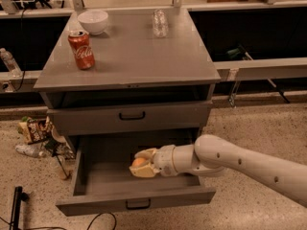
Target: Place orange into middle drawer
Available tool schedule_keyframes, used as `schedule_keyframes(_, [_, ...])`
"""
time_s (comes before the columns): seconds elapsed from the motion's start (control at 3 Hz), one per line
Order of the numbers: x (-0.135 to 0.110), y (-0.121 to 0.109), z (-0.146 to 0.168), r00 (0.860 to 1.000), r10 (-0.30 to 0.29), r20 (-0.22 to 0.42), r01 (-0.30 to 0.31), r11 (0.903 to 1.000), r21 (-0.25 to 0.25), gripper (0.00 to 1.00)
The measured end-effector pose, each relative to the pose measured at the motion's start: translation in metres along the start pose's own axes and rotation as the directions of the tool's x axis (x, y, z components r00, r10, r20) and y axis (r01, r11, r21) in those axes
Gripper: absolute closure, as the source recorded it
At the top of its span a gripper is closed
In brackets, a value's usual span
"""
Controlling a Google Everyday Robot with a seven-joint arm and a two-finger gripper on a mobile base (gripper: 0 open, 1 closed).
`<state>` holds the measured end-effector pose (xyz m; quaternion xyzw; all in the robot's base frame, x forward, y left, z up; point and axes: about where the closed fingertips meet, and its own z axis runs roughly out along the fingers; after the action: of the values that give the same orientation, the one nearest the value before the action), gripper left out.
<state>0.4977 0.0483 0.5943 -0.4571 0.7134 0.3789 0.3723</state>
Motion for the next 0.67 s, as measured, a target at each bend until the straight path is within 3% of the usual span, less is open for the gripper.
schedule_keyframes(0.67, [0.073,-0.045,0.045,0.995,-0.005,-0.1,0.005,1.0,0.001,1.0])
